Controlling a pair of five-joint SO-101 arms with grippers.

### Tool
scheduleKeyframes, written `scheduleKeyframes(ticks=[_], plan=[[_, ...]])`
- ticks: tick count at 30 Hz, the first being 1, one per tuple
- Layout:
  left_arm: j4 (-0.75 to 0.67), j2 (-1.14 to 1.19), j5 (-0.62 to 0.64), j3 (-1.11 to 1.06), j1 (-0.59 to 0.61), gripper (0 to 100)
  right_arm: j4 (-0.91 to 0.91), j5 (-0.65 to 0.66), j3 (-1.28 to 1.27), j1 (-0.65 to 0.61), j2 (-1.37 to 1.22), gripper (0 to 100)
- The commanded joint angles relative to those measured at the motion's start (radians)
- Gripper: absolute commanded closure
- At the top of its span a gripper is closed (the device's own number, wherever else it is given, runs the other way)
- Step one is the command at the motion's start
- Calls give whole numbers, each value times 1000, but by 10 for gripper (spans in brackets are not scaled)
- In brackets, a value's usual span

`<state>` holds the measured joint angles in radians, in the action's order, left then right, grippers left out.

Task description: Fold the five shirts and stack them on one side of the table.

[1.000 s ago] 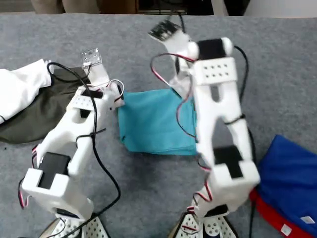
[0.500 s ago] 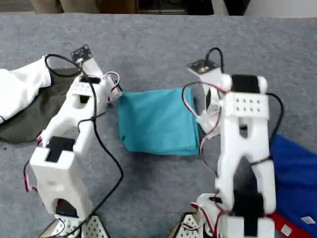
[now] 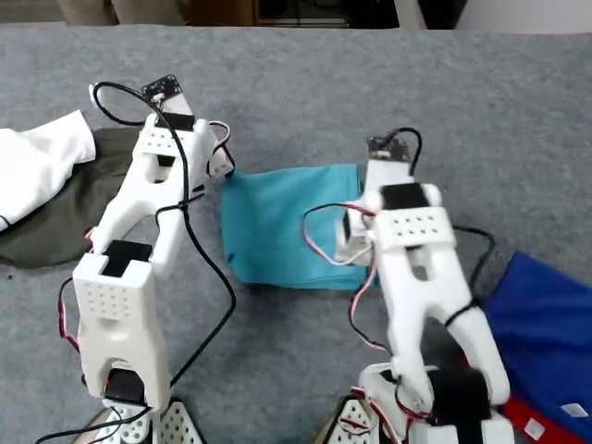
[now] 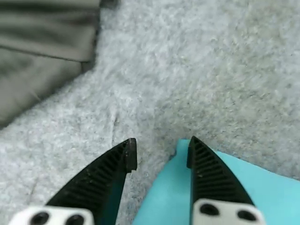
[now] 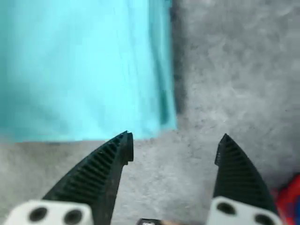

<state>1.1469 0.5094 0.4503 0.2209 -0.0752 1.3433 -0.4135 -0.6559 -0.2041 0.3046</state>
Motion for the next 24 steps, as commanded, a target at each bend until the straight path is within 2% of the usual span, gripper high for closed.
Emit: scheduleKeyframes(ticks=[1, 7, 15, 19, 24], plan=[[12, -13, 6, 57, -2, 810, -25, -120, 50, -47, -71, 702], [78, -7, 6, 124, -3, 810, -25, -221, 147, -48, -269, 701], [78, -4, 5, 114, -23, 810, -26, -221, 292, -48, -467, 701], [78, -4, 3, 114, -23, 810, -91, -221, 315, -51, -547, 704], [77, -2, -37, 112, -23, 810, -133, -216, 317, -107, -636, 706]])
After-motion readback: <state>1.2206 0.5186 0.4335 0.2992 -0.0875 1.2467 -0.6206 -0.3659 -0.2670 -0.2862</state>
